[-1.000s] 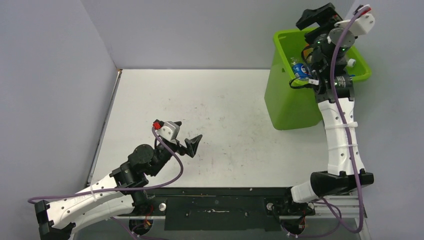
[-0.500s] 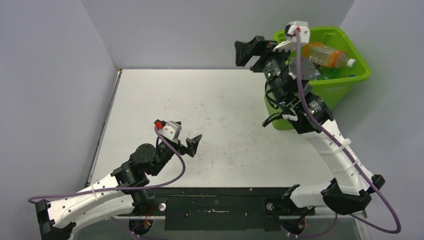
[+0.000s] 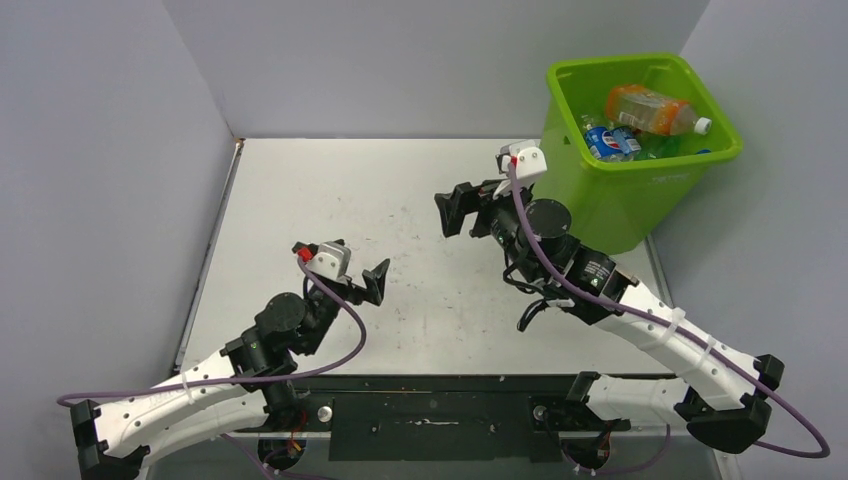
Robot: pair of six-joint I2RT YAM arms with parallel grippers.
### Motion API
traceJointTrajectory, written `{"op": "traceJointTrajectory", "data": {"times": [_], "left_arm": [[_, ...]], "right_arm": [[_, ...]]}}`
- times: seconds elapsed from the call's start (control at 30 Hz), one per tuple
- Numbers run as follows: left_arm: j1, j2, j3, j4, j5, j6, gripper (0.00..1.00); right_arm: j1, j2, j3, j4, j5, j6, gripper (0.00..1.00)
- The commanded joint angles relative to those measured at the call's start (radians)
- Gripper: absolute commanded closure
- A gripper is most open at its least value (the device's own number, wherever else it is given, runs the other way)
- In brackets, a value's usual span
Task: Put the plastic bottles in the bin
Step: Place the plastic bottle in the trash bin, then reset both arms
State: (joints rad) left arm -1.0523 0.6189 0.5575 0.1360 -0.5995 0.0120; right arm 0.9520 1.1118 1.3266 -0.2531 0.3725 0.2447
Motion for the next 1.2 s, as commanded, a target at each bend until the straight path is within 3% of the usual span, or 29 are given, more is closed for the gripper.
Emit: {"op": "traceJointTrajectory", "data": {"times": [0.0, 0.1, 0.17, 0.23, 0.3, 0.33, 0.4, 0.53, 0.6, 0.8, 1.0, 1.17], "left_arm": [[-0.019, -0.004, -0.003, 0.100, -0.133, 0.004, 0.04], [-0.038, 0.007, 0.008, 0.117, -0.286, -0.056, 0.04], [-0.052, 0.025, 0.029, 0.081, -0.384, -0.090, 0.04], [-0.052, 0.050, 0.055, -0.030, -0.386, -0.114, 0.04], [-0.051, 0.089, 0.033, -0.059, -0.460, -0.073, 0.04], [-0.042, 0.102, 0.032, -0.110, -0.500, -0.131, 0.04], [0.053, 0.106, 0.024, -0.190, -0.410, -0.238, 0.04], [0.408, 0.157, 0.007, -0.285, -0.073, -0.376, 0.04], [0.542, 0.150, -0.051, -0.231, 0.060, -0.350, 0.04], [0.679, 0.077, -0.323, 0.153, 0.084, -0.144, 0.04], [0.751, 0.330, -0.316, 0.361, 0.013, -0.133, 0.04], [0.780, 0.545, -0.301, 0.573, -0.033, -0.079, 0.04]], "right_arm": [[0.020, -0.067, -0.084, 0.078, 0.041, 0.033, 0.10], [0.040, -0.112, -0.202, 0.130, 0.141, 0.165, 0.10], [0.052, -0.151, -0.299, 0.189, 0.127, 0.181, 0.10], [0.056, -0.170, -0.389, 0.242, 0.075, 0.170, 0.10], [0.056, -0.157, -0.426, 0.231, 0.057, 0.178, 0.10], [0.055, -0.142, -0.433, 0.217, 0.060, 0.173, 0.10], [0.052, -0.104, -0.458, 0.180, 0.135, 0.159, 0.10], [0.003, -0.027, -0.506, 0.102, 0.326, 0.226, 0.10], [-0.053, -0.010, -0.544, 0.105, 0.308, 0.250, 0.10], [-0.148, 0.000, -0.721, 0.318, 0.278, 0.130, 0.10], [-0.406, 0.078, -0.766, 0.393, 0.125, 0.076, 0.10], [-0.529, 0.106, -0.859, 0.577, 0.144, -0.056, 0.10]]}}
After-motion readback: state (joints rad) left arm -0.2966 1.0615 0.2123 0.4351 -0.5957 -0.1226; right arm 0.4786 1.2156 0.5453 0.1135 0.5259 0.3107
